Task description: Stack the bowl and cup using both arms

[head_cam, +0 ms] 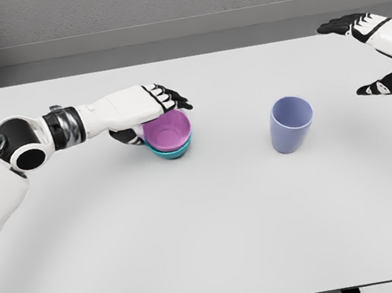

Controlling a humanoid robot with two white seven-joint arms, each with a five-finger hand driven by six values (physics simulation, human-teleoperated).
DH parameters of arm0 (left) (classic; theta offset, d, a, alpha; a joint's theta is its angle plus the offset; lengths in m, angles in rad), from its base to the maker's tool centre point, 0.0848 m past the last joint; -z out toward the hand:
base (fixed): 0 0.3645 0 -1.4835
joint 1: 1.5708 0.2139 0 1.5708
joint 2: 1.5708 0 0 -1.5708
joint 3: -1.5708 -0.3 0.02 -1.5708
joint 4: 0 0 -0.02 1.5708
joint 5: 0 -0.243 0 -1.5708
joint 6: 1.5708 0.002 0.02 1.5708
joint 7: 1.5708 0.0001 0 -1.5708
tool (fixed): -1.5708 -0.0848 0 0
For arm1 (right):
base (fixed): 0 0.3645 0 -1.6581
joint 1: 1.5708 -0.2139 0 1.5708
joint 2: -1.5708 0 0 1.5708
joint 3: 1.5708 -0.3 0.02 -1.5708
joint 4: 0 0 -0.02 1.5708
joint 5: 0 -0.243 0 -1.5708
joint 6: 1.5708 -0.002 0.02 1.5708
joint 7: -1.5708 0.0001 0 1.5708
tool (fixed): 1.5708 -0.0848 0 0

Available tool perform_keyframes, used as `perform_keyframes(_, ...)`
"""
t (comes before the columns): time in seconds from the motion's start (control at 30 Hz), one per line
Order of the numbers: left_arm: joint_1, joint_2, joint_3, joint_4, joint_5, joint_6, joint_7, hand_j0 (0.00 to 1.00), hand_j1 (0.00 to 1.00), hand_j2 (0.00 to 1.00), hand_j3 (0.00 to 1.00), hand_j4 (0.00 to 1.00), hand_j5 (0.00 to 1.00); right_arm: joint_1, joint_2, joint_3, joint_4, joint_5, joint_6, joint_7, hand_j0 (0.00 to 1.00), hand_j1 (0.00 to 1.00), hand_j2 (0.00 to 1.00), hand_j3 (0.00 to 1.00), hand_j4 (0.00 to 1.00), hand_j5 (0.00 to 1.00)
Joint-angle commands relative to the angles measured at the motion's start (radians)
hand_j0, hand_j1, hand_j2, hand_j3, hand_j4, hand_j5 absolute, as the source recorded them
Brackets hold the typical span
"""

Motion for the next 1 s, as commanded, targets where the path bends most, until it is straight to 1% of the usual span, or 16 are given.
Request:
perform_keyframes(0.0, -0.002, 0.003, 0.002, -0.001, 0.009, 0.002, 0.001, 1.00, 1.00, 1.00, 1.00, 1.00, 1.00, 0.000, -0.001, 0.000, 0.000, -0.005, 0.002, -0.001, 1.00, 1.00, 1.00, 1.00, 1.00, 1.00)
perform_keyframes(0.07, -0.005, 0.004, 0.002, -0.007, 0.014, 0.002, 0.002, 1.00, 1.00, 1.00, 1.00, 1.00, 1.00, 0.000, -0.001, -0.002, 0.000, -0.005, 0.000, -0.001, 1.00, 1.00, 1.00, 1.00, 1.00, 1.00)
perform_keyframes(0.17, -0.009, 0.061, 0.012, -0.010, 0.038, 0.002, 0.007, 1.00, 1.00, 1.00, 1.00, 1.00, 1.00, 0.000, -0.001, -0.002, 0.000, -0.005, 0.002, -0.001, 1.00, 1.00, 1.00, 1.00, 1.00, 1.00)
perform_keyframes(0.23, -0.009, 0.122, 0.023, -0.010, 0.107, 0.002, 0.007, 1.00, 1.00, 1.00, 1.00, 1.00, 1.00, 0.000, -0.001, -0.002, 0.000, -0.005, 0.002, -0.001, 1.00, 1.00, 1.00, 1.00, 1.00, 1.00)
perform_keyframes(0.27, -0.006, 0.157, 0.042, -0.008, 0.141, 0.002, 0.008, 1.00, 1.00, 1.00, 1.00, 1.00, 1.00, 0.000, -0.001, -0.002, 0.000, -0.005, 0.002, -0.001, 1.00, 1.00, 1.00, 1.00, 1.00, 1.00)
perform_keyframes(0.33, 0.003, 0.197, 0.078, -0.005, 0.181, 0.002, 0.010, 1.00, 1.00, 1.00, 1.00, 1.00, 1.00, 0.002, -0.003, -0.002, 0.000, -0.005, 0.002, -0.001, 1.00, 1.00, 1.00, 1.00, 1.00, 1.00)
perform_keyframes(0.4, 0.003, 0.223, 0.083, 0.001, 0.234, 0.002, 0.008, 1.00, 1.00, 1.00, 1.00, 1.00, 1.00, 0.003, -0.003, -0.002, 0.000, -0.005, 0.000, -0.001, 1.00, 1.00, 1.00, 1.00, 1.00, 1.00)
perform_keyframes(0.5, 0.026, 0.273, 0.104, 0.051, 0.325, 0.002, 0.007, 1.00, 1.00, 1.00, 1.00, 1.00, 1.00, 0.003, -0.013, -0.016, -0.009, -0.005, -0.009, -0.001, 1.00, 1.00, 1.00, 1.00, 1.00, 1.00)
perform_keyframes(0.57, 0.041, 0.274, 0.146, 0.100, 0.328, 0.002, 0.007, 1.00, 1.00, 1.00, 1.00, 1.00, 1.00, 0.002, -0.013, -0.043, -0.005, -0.003, -0.007, -0.002, 1.00, 1.00, 1.00, 1.00, 1.00, 1.00)
perform_keyframes(0.6, 0.041, 0.274, 0.147, 0.122, 0.327, 0.002, 0.005, 1.00, 1.00, 1.00, 1.00, 1.00, 1.00, 0.002, -0.016, -0.065, -0.002, 0.009, 0.000, 0.001, 1.00, 1.00, 1.00, 1.00, 1.00, 1.00)
perform_keyframes(0.67, 0.046, 0.291, 0.149, 0.133, 0.320, 0.002, 0.004, 1.00, 1.00, 1.00, 1.00, 1.00, 1.00, -0.005, -0.030, -0.117, 0.010, 0.187, 0.007, 0.015, 1.00, 1.00, 1.00, 1.00, 1.00, 1.00)
perform_keyframes(0.7, 0.048, 0.291, 0.147, 0.148, 0.322, 0.002, 0.004, 1.00, 1.00, 1.00, 1.00, 1.00, 1.00, -0.015, -0.030, -0.119, 0.010, 0.208, 0.007, 0.076, 1.00, 1.00, 1.00, 1.00, 1.00, 1.00)
perform_keyframes(0.73, 0.048, 0.291, 0.155, 0.173, 0.325, 0.002, 0.005, 1.00, 1.00, 1.00, 1.00, 1.00, 1.00, -0.017, -0.023, -0.125, 0.015, 0.210, 0.008, 0.212, 1.00, 1.00, 1.00, 1.00, 1.00, 1.00)
perform_keyframes(0.77, 0.048, 0.291, 0.157, 0.176, 0.325, 0.002, 0.005, 1.00, 1.00, 1.00, 1.00, 1.00, 1.00, -0.018, -0.018, -0.134, 0.020, 0.210, 0.007, 0.294, 1.00, 1.00, 1.00, 1.00, 1.00, 1.00)
perform_keyframes(0.9, 0.048, 0.293, 0.155, 0.176, 0.322, 0.002, 0.004, 1.00, 1.00, 1.00, 1.00, 1.00, 1.00, -0.057, -0.010, -0.120, 0.020, 0.235, 0.007, 0.381, 1.00, 1.00, 1.00, 1.00, 1.00, 1.00)
perform_keyframes(0.97, 0.048, 0.293, 0.155, 0.176, 0.323, 0.002, 0.004, 1.00, 1.00, 1.00, 1.00, 1.00, 1.00, -0.080, -0.001, -0.086, 0.018, 0.235, 0.007, 0.406, 1.00, 1.00, 1.00, 1.00, 1.00, 1.00)
